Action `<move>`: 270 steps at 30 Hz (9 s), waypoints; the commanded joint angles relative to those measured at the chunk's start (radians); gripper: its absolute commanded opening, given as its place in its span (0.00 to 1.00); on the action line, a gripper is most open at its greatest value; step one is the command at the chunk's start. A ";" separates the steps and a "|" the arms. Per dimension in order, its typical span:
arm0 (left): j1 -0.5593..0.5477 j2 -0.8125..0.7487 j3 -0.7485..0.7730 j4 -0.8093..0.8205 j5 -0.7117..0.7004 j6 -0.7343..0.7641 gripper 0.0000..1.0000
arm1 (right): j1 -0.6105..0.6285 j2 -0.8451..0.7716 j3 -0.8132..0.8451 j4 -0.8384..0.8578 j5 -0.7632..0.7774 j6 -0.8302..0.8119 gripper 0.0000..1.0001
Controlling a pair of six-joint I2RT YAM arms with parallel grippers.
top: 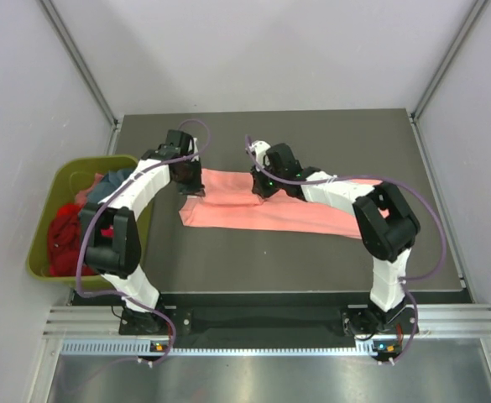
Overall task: Fold and stack the t-shirts
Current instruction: Fold the tshirt
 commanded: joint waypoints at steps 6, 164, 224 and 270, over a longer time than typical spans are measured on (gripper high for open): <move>-0.025 -0.092 -0.058 -0.034 -0.058 0.010 0.00 | 0.024 -0.179 -0.140 0.159 0.010 0.015 0.00; -0.005 0.413 0.255 -0.102 -0.262 0.012 0.24 | -0.870 -0.623 -0.621 -0.339 0.589 0.650 0.08; -0.011 0.635 0.648 -0.048 -0.177 0.072 0.27 | -0.876 -0.064 -0.091 -0.293 0.458 0.820 0.17; -0.001 0.721 0.749 -0.083 -0.294 0.107 0.27 | -0.935 -0.176 -0.230 -0.269 0.440 0.668 0.01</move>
